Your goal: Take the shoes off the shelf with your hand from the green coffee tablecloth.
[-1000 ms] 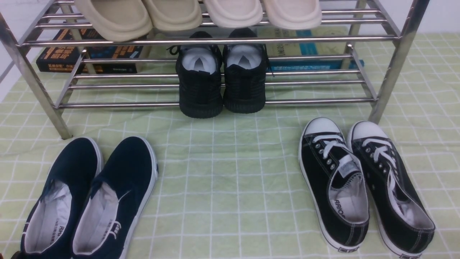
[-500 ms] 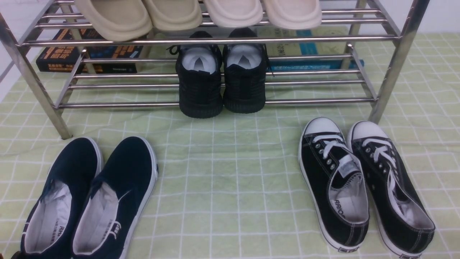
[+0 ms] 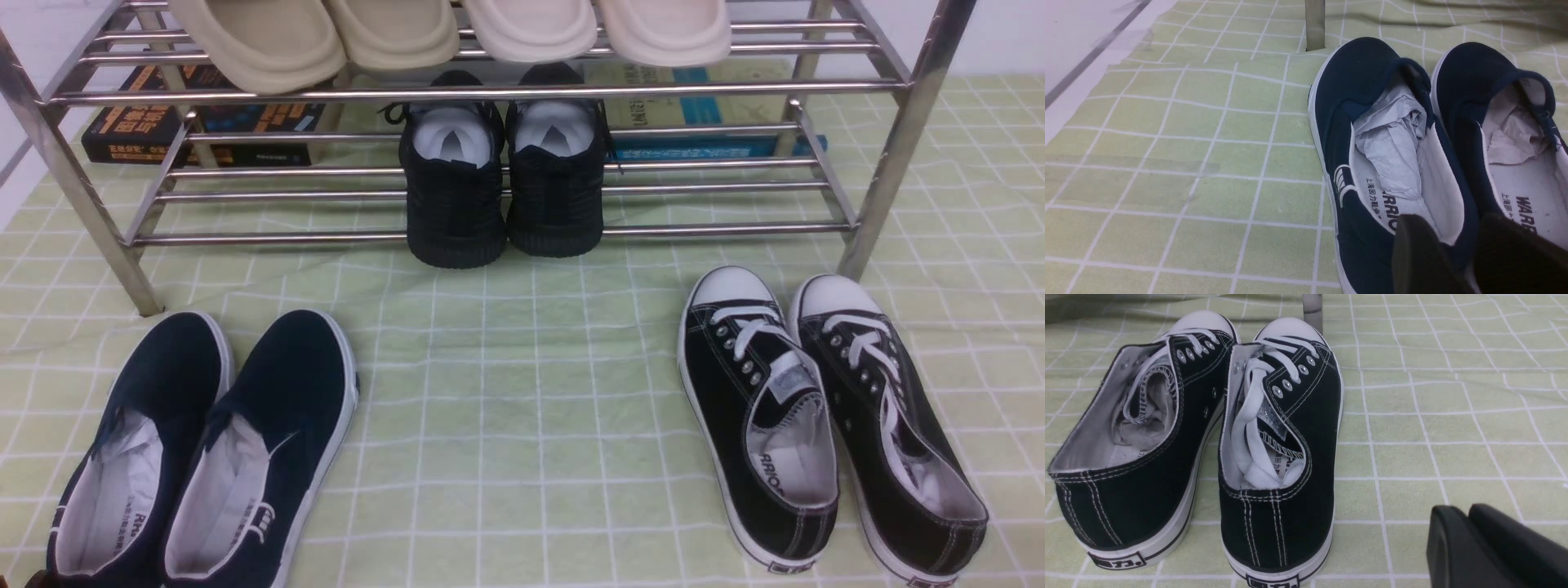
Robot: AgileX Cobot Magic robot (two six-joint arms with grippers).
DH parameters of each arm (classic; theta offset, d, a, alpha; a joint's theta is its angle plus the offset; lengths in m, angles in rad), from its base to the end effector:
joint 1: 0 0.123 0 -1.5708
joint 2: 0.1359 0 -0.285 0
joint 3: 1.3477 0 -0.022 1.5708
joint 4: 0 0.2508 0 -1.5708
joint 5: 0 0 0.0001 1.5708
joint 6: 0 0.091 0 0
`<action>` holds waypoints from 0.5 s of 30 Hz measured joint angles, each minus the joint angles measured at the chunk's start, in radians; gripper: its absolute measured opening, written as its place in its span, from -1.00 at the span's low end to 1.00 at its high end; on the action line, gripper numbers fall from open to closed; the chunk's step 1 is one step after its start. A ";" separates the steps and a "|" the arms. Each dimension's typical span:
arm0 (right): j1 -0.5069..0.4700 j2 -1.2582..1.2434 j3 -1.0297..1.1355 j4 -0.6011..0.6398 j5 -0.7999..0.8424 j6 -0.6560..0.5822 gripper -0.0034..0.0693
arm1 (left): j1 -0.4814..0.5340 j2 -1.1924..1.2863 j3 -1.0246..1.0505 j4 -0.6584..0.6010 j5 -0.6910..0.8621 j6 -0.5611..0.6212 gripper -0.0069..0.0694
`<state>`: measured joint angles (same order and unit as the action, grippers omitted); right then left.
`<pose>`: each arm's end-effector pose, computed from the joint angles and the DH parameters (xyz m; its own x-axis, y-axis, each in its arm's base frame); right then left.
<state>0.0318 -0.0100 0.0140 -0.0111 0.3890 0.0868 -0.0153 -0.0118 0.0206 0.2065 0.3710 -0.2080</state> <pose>0.0521 0.0013 0.1741 -0.3021 0.0669 -0.9509 -0.0047 0.9974 0.0716 0.0526 0.0060 0.1742 -0.2806 -0.0109 -0.9598 -0.0603 0.9982 0.0063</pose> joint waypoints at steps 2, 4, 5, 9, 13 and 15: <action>0.000 0.000 0.000 0.000 0.001 0.001 -0.68 | 0.000 0.000 0.000 0.000 0.000 0.000 -0.19; 0.000 0.000 0.000 0.000 0.001 0.001 -0.67 | 0.000 0.000 0.000 0.000 0.000 0.000 -0.19; 0.000 0.000 0.000 0.000 0.001 0.001 -0.67 | 0.000 0.000 0.000 0.000 0.000 0.000 -0.19; 0.000 0.000 0.000 0.000 0.001 0.001 -0.65 | 0.000 0.000 0.000 0.000 0.000 0.000 -0.19; 0.000 0.000 0.000 0.000 0.001 0.001 -0.64 | 0.000 0.000 0.000 0.000 0.000 0.000 -0.19; 0.000 0.000 0.000 0.000 0.001 0.001 -0.63 | 0.000 0.000 0.000 0.000 0.000 0.000 -0.19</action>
<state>0.0318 -0.0100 0.0140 -0.0111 0.3899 0.0876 -0.0153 -0.0118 0.0206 0.2065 0.3710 -0.2080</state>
